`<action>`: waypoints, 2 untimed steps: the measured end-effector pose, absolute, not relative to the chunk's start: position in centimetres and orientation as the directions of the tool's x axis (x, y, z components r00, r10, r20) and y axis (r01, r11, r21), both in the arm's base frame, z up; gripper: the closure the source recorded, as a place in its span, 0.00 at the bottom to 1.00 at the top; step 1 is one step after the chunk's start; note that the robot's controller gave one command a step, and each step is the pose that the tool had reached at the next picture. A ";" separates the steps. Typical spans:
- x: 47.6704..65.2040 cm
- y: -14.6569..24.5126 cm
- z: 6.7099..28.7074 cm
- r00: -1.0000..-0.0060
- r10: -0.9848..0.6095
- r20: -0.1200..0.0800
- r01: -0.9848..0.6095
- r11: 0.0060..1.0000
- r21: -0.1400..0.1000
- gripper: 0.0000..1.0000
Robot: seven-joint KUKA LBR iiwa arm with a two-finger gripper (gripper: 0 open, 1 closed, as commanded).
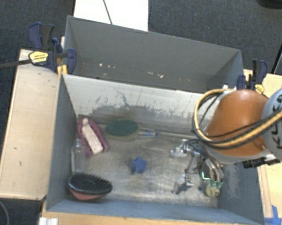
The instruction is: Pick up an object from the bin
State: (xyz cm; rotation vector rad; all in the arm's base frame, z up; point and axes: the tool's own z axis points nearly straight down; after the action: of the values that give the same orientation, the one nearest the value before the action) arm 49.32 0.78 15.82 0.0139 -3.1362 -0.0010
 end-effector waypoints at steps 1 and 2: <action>53.5 8.7 7.3 -0.966 -0.257 -0.004 -0.257 0.966 0.000 0.00; 53.8 8.7 7.6 -0.967 -0.254 -0.014 -0.254 0.967 0.000 1.00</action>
Offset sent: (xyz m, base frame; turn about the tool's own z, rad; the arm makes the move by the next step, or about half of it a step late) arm 0.0400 0.0788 -0.0882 -0.2519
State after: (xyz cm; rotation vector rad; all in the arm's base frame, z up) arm 53.78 8.75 7.56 0.4035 -3.1296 -0.0028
